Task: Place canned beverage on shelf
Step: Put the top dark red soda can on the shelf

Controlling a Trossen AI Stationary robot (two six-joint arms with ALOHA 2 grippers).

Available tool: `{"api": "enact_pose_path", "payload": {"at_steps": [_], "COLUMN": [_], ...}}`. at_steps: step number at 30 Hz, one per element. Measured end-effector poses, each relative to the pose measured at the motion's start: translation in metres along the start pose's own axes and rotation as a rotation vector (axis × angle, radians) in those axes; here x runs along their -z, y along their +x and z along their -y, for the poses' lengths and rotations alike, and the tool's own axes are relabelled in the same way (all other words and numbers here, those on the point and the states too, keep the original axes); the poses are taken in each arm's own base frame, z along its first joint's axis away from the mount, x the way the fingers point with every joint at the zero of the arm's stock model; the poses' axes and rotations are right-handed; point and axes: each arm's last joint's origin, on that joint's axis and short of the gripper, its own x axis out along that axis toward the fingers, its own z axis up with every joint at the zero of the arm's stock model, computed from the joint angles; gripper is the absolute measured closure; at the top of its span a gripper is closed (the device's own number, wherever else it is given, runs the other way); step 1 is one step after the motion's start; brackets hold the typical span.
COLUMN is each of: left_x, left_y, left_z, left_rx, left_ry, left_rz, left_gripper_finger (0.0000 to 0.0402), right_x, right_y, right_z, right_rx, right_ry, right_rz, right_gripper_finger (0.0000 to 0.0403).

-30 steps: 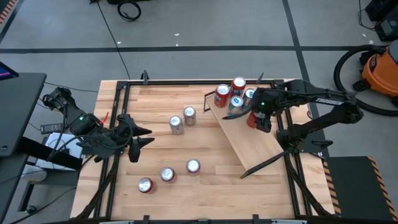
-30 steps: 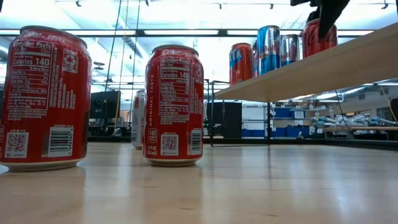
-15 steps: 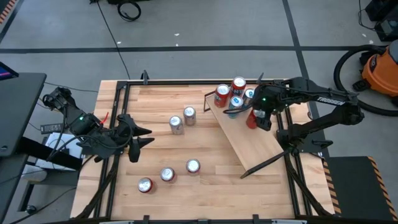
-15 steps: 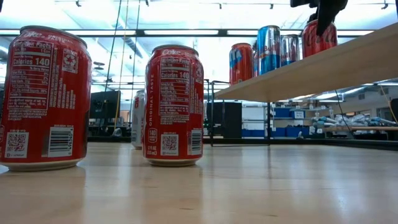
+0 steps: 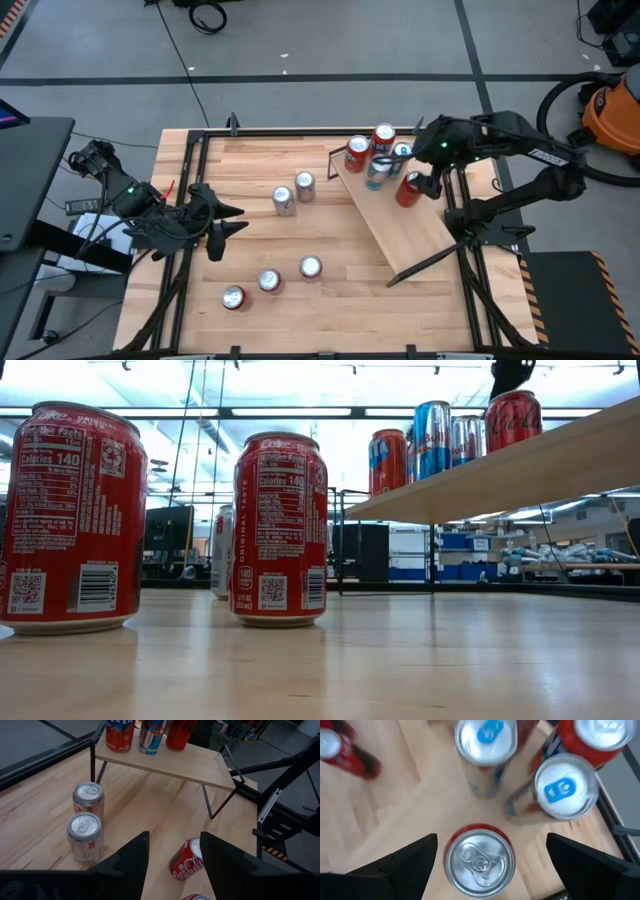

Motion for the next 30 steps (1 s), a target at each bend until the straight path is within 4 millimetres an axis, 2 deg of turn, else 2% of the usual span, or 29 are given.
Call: {"api": "enact_pose_path", "payload": {"at_steps": [5,9,12,18,21,25,30], "left_x": [0.000,0.000,0.000,0.000,0.000,0.000,0.000], "left_y": [0.000,0.000,0.000,0.000,0.000,0.000,0.000], "left_z": [0.000,0.000,0.000,0.000,0.000,0.000,0.000], "left_rx": [0.001,0.001,0.001,0.001,0.000,-0.001,-0.002], "left_ry": [-0.004,-0.003,-0.003,-0.002,-0.001,0.003,0.004], "left_rz": [0.000,-0.001,-0.001,0.000,0.000,0.001,0.001], "left_gripper_finger": [0.0216,0.0216,0.0216,0.0216,0.0216,0.0216,0.0216], "right_x": [-0.002,0.006,0.013,0.019,0.023,0.029,0.038], "right_y": [-0.014,-0.016,-0.016,-0.018,-0.014,0.002,0.018], "right_z": [-0.008,-0.018,-0.027,-0.040,-0.046,-0.054,-0.060], "right_rx": [-0.102,-0.183,-0.195,-0.197,-0.171,-0.156,-0.128], "right_ry": [0.025,0.060,0.064,0.014,-0.027,-0.069,-0.110], "right_rz": [0.045,-0.042,-0.105,-0.117,-0.124,-0.172,-0.228], "right_gripper_finger": [0.0019,0.0019,0.0021,0.0042,0.0058,0.0086,0.0141]}}
